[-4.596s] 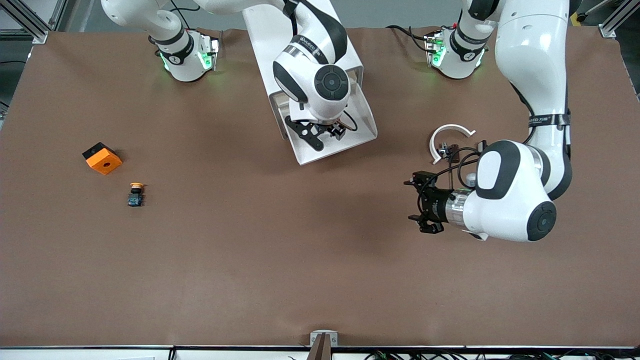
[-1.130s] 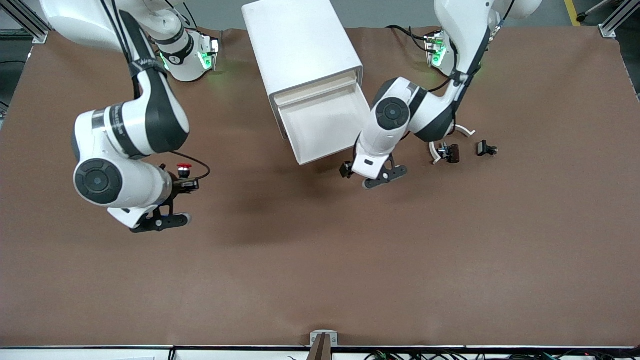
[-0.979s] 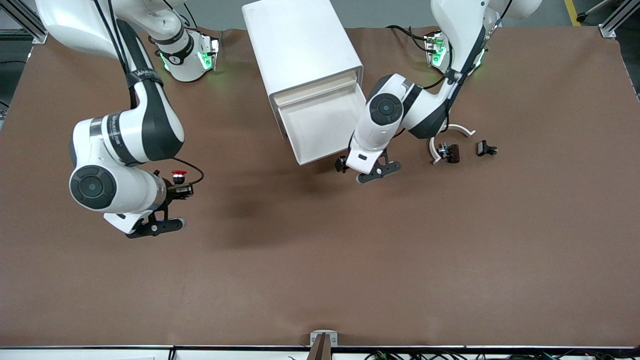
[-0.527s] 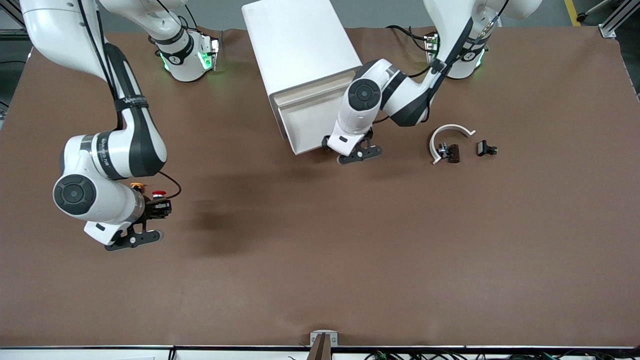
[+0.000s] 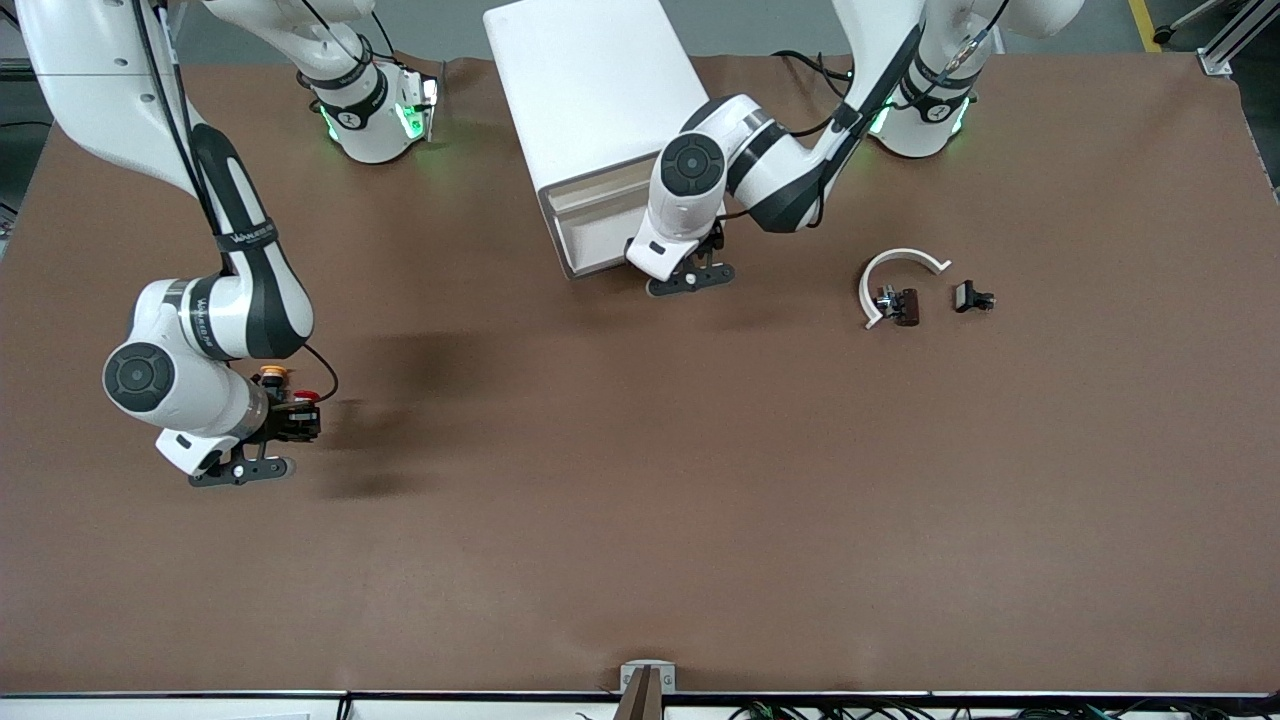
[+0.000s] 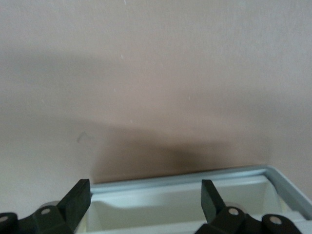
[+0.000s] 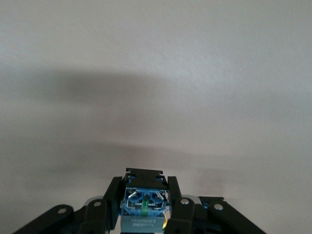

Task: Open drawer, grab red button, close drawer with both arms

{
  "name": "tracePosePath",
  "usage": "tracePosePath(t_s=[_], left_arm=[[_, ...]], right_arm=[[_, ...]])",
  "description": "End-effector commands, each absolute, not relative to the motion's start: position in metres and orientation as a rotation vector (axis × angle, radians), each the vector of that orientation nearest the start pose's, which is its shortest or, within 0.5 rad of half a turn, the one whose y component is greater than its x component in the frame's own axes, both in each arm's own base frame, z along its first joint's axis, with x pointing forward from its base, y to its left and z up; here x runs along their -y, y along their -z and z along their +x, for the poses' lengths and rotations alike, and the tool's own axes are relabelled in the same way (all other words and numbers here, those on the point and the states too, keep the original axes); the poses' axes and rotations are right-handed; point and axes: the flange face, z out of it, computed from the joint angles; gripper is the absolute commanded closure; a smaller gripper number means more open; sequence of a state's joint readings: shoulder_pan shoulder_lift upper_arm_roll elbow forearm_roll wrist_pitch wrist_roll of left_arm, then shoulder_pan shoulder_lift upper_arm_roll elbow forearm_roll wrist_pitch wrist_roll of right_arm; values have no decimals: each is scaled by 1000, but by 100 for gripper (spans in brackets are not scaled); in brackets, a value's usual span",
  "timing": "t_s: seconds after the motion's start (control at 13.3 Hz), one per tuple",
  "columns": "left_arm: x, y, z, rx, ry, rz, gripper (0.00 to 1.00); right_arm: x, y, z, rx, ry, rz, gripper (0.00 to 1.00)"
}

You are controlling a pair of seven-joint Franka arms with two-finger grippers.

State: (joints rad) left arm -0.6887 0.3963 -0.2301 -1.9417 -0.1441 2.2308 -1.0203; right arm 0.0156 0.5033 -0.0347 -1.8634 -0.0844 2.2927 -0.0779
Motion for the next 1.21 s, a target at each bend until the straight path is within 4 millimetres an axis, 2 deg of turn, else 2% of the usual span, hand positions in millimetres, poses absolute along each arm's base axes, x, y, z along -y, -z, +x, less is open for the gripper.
tracePosePath(t_s=[0.0,0.15,0.45,0.75,0.9,0.98,1.13], left_arm=[[492,-280,348,368,-388,-3119,0],[501,-279,335,405,-405,-3106,0],[510,-280,320,488,-420,-3082,0],[516,-277,310,531,-440,-3057,0],[522,-278,305,571,-447,-3049,0],[522,-278,306,573,-447,-3048,0],[514,-279,322,591,-435,-3052,0]], right_arm=[[28,-234,614,194,-161,-3226,67],[29,-229,612,217,-175,-3223,67],[19,-214,599,205,-223,-3217,68],[-5,-208,592,183,-217,-3224,68],[-9,-205,589,194,-221,-3223,68],[-8,-204,588,195,-214,-3223,68],[-5,-202,586,191,-219,-3226,68]])
